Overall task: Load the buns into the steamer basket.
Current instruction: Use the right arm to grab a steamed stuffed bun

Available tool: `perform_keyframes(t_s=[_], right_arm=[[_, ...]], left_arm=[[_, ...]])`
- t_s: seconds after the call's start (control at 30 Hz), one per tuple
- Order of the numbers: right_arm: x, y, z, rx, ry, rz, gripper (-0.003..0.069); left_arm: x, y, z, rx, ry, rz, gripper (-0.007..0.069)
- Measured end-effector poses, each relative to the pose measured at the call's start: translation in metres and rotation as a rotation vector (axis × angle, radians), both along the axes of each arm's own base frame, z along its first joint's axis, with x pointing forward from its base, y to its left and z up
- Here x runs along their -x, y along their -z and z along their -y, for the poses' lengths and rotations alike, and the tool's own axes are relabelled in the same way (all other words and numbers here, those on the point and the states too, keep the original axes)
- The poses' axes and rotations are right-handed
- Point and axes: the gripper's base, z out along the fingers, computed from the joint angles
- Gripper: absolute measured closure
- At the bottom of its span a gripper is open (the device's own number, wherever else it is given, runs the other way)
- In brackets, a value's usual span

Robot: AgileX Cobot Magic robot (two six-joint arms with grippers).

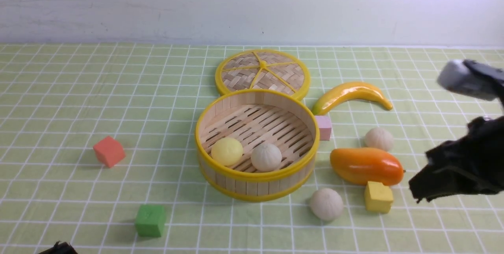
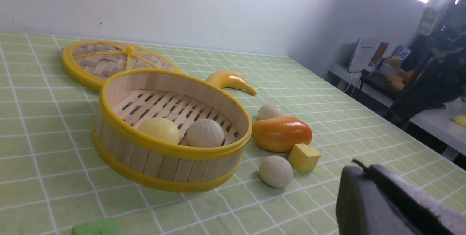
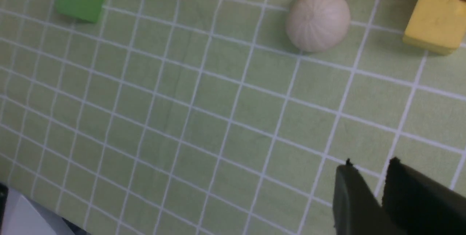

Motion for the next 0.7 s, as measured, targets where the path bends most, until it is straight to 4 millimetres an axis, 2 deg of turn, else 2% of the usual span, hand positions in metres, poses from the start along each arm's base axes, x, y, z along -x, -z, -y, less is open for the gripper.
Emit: perform_keyframes(t_s=[0.03, 0.1, 0.13, 0.17, 0.3, 0.53, 0.7], right_arm=[[-0.005, 0.004, -0.005, 0.026, -0.011, -0.016, 0.0539], [-0.017, 0.020, -0.030, 0.125, -0.083, -0.066, 0.0547], [-0.018, 0.022, -0.032, 0.133, -0.083, -0.072, 0.0547], [-0.022, 0.031, -0.051, 0.204, -0.130, -0.084, 0.0545], [-0.039, 0.050, -0.087, 0.339, -0.159, -0.042, 0.0502], [-0.062, 0.069, -0.102, 0.359, -0.112, -0.018, 0.0400], [-0.070, 0.081, -0.108, 0.335, -0.098, -0.011, 0.0377]], left_arm=[[0.000, 0.000, 0.000, -0.001, 0.000, 0.001, 0.0638], [0.000, 0.000, 0.000, -0.002, 0.000, 0.001, 0.0638], [0.000, 0.000, 0.000, -0.002, 0.000, 0.001, 0.0638], [0.000, 0.000, 0.000, -0.005, -0.001, 0.003, 0.0638], [0.000, 0.000, 0.000, -0.014, -0.003, 0.010, 0.0638], [0.000, 0.000, 0.000, -0.016, -0.003, 0.011, 0.0638], [0.000, 0.000, 0.000, -0.016, -0.003, 0.011, 0.0638]])
